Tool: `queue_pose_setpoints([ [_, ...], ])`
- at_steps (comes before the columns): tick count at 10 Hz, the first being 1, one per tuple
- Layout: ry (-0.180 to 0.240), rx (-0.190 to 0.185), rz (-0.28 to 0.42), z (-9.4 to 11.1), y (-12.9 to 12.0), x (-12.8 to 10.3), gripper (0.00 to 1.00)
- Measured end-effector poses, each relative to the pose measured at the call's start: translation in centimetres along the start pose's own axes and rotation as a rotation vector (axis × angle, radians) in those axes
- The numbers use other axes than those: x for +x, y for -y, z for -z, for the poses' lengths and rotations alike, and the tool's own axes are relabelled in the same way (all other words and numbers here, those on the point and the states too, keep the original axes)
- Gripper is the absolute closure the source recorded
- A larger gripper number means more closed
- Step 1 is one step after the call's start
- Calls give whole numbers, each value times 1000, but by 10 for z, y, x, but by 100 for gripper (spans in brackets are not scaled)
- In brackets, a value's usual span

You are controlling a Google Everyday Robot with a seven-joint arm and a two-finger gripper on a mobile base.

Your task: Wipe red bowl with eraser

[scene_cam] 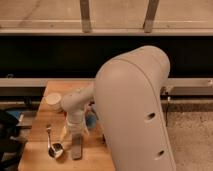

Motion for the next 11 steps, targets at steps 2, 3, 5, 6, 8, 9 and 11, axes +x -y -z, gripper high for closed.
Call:
queue_pose_setpoints([
  [2,-23,-9,11,-9,-6,0,20],
  [3,-30,-11,10,-12,-6,0,20],
  [5,-51,-11,10,-21,-9,-1,20],
  [6,-58,-9,12,-25,-11,-1,22],
  [8,-64,2,-3,-29,-10,-2,38],
  [9,-65,6,-11,-31,-9,-2,48],
  [11,-61,11,-29,-31,-6,-1,70],
])
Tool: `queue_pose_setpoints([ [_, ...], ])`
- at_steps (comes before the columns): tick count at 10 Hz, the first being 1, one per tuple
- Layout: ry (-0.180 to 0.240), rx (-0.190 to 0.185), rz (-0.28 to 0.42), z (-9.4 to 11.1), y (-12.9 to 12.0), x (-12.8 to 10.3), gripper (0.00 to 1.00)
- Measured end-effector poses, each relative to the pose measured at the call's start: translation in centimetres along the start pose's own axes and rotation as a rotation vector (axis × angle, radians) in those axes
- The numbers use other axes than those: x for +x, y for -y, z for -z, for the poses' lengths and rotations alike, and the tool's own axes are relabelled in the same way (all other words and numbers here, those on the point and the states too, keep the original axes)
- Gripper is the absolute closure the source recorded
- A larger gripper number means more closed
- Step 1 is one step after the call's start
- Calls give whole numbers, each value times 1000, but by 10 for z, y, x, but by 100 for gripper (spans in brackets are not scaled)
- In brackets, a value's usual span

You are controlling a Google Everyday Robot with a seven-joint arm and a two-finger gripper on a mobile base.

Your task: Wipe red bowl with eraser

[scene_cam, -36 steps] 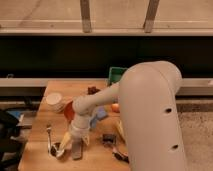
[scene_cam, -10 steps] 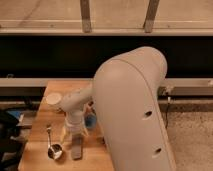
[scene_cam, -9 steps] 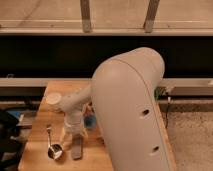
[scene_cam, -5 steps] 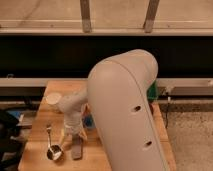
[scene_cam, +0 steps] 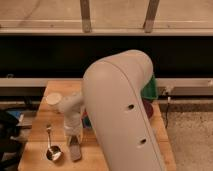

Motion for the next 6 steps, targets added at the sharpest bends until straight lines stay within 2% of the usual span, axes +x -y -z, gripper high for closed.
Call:
queue_pose_setpoints([
  [3,19,-4,-34,6,10,2,96],
  [4,42,-12,-51,14,17,3,100],
  [6,86,-17,-80,34,30,6,100],
])
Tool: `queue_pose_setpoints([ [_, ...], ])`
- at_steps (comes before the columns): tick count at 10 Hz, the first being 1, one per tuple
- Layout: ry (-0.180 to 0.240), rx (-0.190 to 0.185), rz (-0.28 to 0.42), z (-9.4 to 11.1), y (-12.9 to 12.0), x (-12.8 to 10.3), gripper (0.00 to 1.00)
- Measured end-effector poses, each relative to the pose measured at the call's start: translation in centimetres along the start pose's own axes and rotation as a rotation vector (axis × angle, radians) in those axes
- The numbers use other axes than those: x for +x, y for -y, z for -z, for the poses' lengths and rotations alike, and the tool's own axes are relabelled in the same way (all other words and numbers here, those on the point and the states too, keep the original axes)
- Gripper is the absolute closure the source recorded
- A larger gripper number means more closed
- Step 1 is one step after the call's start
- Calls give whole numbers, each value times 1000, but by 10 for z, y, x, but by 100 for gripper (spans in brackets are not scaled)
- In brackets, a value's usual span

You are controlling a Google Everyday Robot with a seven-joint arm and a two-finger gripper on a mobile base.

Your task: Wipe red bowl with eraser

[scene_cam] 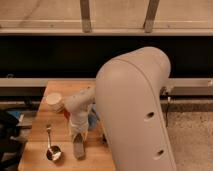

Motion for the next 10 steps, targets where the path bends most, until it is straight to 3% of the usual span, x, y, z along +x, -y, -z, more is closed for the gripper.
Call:
queue_pose_setpoints([
  [5,131,38,-96,60,47,-9,100],
  [10,272,140,-145,139,77,-16,100],
])
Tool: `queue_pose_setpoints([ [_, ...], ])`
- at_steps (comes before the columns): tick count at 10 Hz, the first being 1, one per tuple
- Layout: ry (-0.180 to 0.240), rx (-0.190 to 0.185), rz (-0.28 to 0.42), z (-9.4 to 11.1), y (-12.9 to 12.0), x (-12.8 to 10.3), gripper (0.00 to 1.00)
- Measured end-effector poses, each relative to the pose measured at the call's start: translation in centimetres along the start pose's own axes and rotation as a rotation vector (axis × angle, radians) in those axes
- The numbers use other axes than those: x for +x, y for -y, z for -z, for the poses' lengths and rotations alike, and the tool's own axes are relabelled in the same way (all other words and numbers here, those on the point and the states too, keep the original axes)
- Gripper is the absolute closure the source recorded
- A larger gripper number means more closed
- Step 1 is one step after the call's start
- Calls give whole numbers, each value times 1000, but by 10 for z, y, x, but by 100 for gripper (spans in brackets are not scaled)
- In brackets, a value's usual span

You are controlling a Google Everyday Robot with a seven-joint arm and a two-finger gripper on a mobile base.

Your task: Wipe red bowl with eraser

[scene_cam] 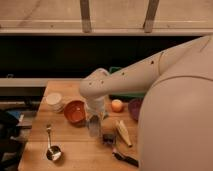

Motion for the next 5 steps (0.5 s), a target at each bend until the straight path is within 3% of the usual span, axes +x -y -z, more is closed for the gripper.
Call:
queue_pose_setpoints([
  [3,24,-1,29,12,12,-31,100],
  [5,19,-17,75,7,-4,-51,100],
])
